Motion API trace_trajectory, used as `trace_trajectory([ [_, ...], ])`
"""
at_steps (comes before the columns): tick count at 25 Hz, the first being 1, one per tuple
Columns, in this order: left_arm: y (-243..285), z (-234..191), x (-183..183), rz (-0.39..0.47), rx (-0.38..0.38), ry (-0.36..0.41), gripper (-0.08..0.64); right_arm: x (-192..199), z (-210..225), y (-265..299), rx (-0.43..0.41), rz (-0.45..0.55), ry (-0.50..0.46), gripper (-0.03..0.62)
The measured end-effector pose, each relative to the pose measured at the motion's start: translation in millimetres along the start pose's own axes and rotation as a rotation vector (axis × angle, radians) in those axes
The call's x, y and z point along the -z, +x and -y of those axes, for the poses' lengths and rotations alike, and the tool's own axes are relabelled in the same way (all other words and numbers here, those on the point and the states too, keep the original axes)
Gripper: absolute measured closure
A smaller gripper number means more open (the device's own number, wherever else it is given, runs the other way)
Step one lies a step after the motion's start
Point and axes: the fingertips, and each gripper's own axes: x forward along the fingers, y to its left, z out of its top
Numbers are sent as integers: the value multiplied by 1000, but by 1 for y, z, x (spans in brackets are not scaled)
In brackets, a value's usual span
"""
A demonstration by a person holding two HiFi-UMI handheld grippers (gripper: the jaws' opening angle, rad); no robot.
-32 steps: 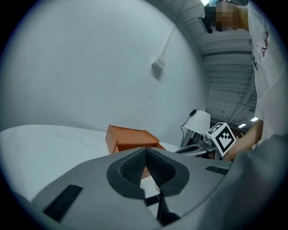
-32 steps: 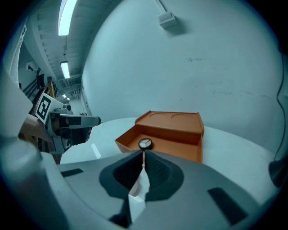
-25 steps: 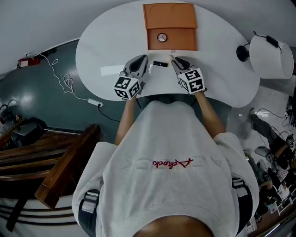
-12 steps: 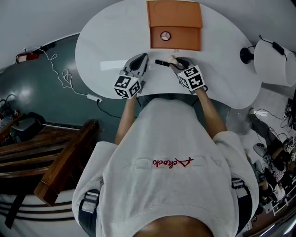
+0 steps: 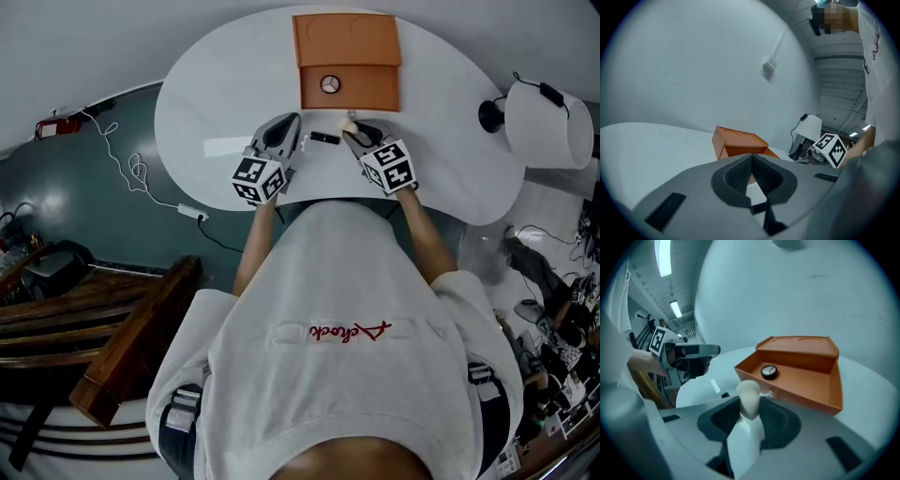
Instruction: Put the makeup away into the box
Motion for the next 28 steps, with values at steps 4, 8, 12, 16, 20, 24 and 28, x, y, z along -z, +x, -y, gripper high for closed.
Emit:
trace_trajectory([
  [4,6,8,-15,21,17,28,549,-22,6,-13,27,67,-10,451],
  [8,11,16,-33,47,30,62,549,-49,21,-28,76,142,-2,451],
  [12,16,21,-53,76,36,97,549,-78,40,-42,131,220,-1,451],
  [16,25,25,-76,109,46,138,550,-108,56,-55,158,288,-23,451],
  [20,32,35,-93,128,58,166,549,-124,66,-68,171,327,-25,453],
  [24,37,41,-97,129,63,176,549,-125,71,-72,171,319,-46,453],
  [28,34,39,-94,124,49,167,550,-121,72,-69,166,282,-95,453],
])
